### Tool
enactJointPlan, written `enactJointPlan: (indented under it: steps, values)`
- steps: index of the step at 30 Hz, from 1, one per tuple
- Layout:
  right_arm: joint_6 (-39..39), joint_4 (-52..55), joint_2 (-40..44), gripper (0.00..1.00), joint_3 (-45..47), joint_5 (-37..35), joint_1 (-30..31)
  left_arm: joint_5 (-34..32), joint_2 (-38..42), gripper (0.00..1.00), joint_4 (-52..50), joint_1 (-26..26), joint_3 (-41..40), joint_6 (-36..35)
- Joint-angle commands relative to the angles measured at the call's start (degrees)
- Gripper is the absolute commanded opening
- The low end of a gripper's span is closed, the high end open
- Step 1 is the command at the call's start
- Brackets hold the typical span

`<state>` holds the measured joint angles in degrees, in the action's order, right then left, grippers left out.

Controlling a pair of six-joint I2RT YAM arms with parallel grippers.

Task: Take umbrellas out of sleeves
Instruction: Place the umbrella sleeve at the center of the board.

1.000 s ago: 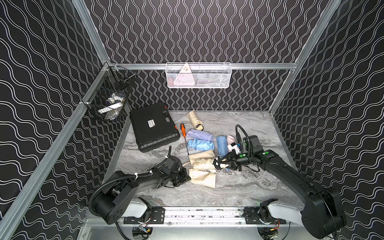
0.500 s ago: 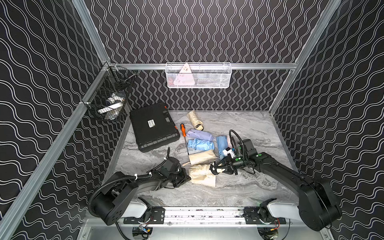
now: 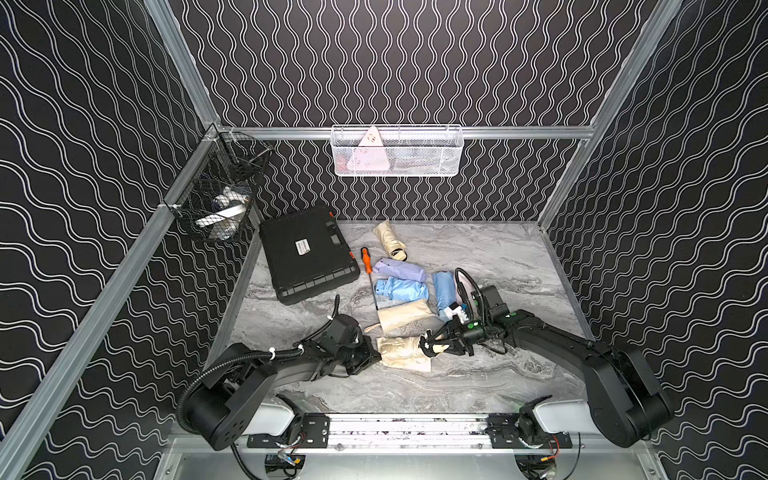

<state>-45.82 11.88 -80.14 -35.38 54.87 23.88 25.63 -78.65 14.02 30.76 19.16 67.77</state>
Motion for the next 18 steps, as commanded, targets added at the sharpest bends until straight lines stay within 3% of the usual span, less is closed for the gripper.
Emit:
enactJointPlan:
  steps: [1,8,13,18]
  values:
    - [0.2,-3.4,-1.4,0.0,1.7,-1.9,0.1,-1.5,-0.5,0.0,-2.1,0.0,-0.2,0.8]
    - [1.2,-5.1,-5.5,0.0,3.2,-2.2,-0.2,-1.8,-0.1,0.0,-3.4,0.1,-0.1,0.4]
    - [2.4,-5.4,-9.3,0.15,3.3,-2.0,-0.3,-1.7,-0.7,0.0,-2.9,0.1,-0.2,0.5]
    - [4.1,-3.3,-11.1,0.39,2.6,-3.0,-0.4,-2.1,-0.9,0.0,-2.8,0.0,-0.3,0.5]
